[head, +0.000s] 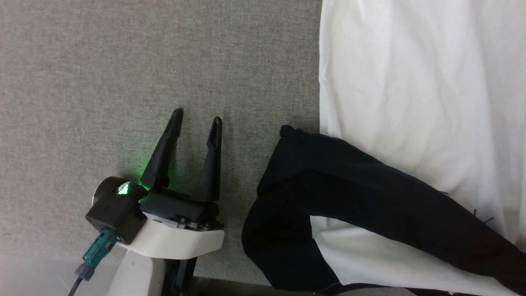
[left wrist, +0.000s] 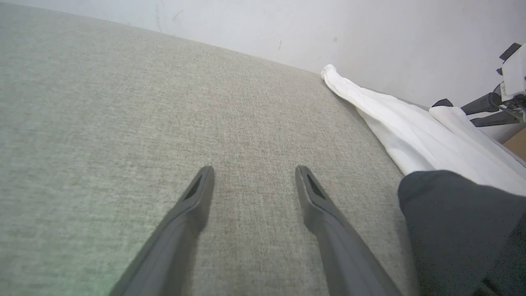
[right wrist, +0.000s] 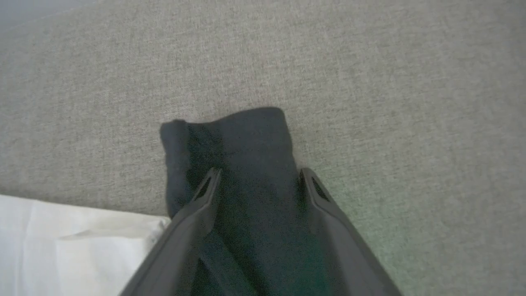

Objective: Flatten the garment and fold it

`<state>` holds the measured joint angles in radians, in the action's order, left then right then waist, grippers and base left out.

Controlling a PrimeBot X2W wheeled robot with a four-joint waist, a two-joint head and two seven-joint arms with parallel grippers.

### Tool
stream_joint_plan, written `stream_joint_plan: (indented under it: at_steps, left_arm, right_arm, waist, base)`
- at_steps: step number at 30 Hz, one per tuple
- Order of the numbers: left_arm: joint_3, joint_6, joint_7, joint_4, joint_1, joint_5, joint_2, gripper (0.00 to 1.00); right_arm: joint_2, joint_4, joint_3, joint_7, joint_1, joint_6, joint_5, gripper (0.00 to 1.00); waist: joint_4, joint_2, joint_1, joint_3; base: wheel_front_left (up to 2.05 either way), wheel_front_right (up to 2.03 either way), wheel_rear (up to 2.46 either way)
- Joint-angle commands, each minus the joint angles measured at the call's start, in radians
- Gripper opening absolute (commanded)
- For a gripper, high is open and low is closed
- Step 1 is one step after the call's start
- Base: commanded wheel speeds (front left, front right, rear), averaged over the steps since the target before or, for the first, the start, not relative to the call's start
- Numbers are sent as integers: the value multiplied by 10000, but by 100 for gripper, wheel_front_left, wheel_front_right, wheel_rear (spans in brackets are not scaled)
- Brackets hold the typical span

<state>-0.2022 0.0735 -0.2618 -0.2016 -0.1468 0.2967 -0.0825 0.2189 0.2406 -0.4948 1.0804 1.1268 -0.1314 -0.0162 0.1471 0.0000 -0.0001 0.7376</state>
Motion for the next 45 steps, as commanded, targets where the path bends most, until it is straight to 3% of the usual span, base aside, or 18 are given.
stream_joint_plan:
  at_steps: [1,2,10,22,34,45]
  left_arm:
    - [62,61,1,139,-115,-89,30,100]
    - [81,64,1,132,-129,-103,34,100]
    - [221,66,1,182,-167,-267,41,100]
    - [602,-104,1,296,480,-383,39,100]
    - [731,-349,88,681,1533,-205,-30,100]
    - [728,-480,233,791,2197,-7,-75,100]
  right_arm:
    - [-5,6,-67,-81,-68,7,-168,7]
    - [11,-3,-86,-162,-66,7,-222,0]
    - [17,148,-95,-915,-22,7,-172,0]
    - [335,166,114,-2177,-727,7,1106,0]
    - [425,-2399,1167,-1359,-2289,7,3026,0]
    - [-941,-4888,2516,-455,-5191,7,4001,0]
  waist:
    - [21,0,1,23]
    - [15,0,1,22]
    - [-174,0,1,-292]
    - [-468,0,1,-2226]
    - [-838,0,1,-4279]
    - [-870,0,1,-5792]
  base:
    - [0,0,0]
    - [0,0,0]
    - [0,0,0]
    - [0,0,0]
    - [0,0,0]
    - [0,0,0]
